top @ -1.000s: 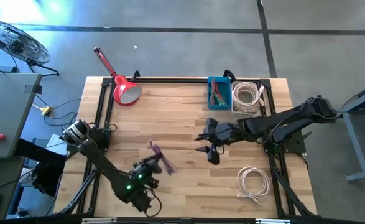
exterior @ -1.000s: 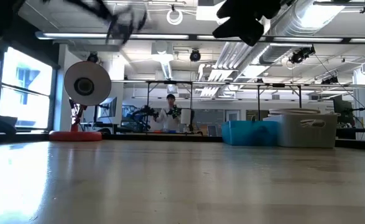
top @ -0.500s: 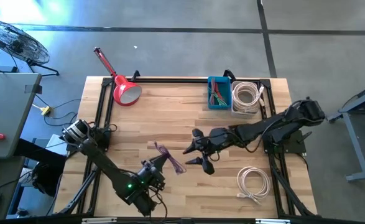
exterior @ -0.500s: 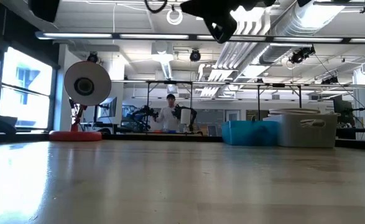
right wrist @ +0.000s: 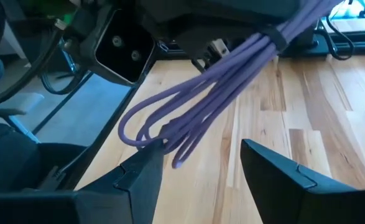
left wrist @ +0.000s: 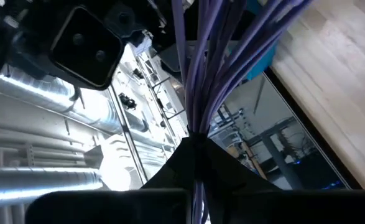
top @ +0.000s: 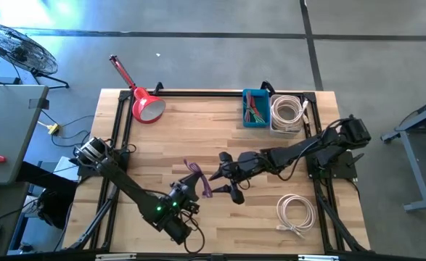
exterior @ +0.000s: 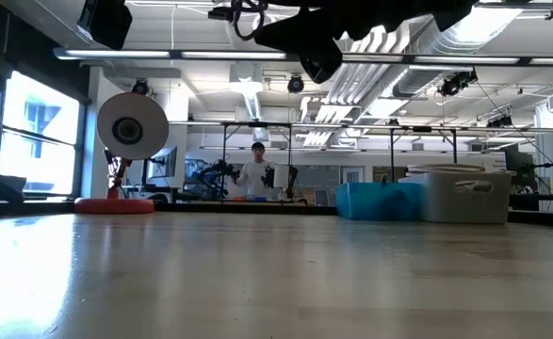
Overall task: Pick & Place USB Port
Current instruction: Put the purple charger cable into the blue bin
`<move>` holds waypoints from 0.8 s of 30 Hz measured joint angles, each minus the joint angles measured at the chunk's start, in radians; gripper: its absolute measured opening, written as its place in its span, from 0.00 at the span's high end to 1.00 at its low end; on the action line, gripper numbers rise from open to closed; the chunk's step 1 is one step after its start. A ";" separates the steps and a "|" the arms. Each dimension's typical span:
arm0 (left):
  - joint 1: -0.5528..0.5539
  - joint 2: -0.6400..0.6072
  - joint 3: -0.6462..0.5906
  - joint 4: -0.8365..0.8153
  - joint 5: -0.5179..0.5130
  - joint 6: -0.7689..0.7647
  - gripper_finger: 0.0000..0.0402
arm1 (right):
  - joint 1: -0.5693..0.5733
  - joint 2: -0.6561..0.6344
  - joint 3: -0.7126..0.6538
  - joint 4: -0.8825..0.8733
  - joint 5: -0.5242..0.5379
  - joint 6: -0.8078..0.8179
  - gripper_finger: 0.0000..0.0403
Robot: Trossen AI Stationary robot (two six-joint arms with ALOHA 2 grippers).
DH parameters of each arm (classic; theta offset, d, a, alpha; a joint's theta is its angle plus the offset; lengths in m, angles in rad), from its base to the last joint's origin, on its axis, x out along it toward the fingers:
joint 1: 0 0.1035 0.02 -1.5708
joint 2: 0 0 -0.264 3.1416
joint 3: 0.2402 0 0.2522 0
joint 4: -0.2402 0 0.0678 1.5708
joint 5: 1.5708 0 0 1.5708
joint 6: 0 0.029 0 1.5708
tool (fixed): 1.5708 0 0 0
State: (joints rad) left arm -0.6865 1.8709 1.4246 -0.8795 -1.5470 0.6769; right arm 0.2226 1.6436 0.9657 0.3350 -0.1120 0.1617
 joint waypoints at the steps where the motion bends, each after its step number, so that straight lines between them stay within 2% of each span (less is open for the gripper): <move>1: 0.000 0.000 0.000 -0.001 0.000 0.000 0.99 | 0.000 0.000 0.000 0.004 -0.001 -0.006 0.49; 10: 0.000 0.000 0.000 0.045 0.008 -0.001 0.99 | -0.002 0.000 0.000 0.060 -0.002 -0.036 0.49; 16: 0.000 0.000 0.000 0.069 0.017 -0.002 0.99 | -0.006 0.000 0.000 0.076 0.046 -0.059 0.49; 24: 0.000 0.000 0.000 0.073 0.017 -0.004 0.99 | -0.025 0.000 0.000 0.074 0.029 -0.059 0.51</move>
State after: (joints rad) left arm -0.6868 1.8706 1.4246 -0.8070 -1.5303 0.6729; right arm 0.1976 1.6436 0.9657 0.4091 -0.0832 0.1032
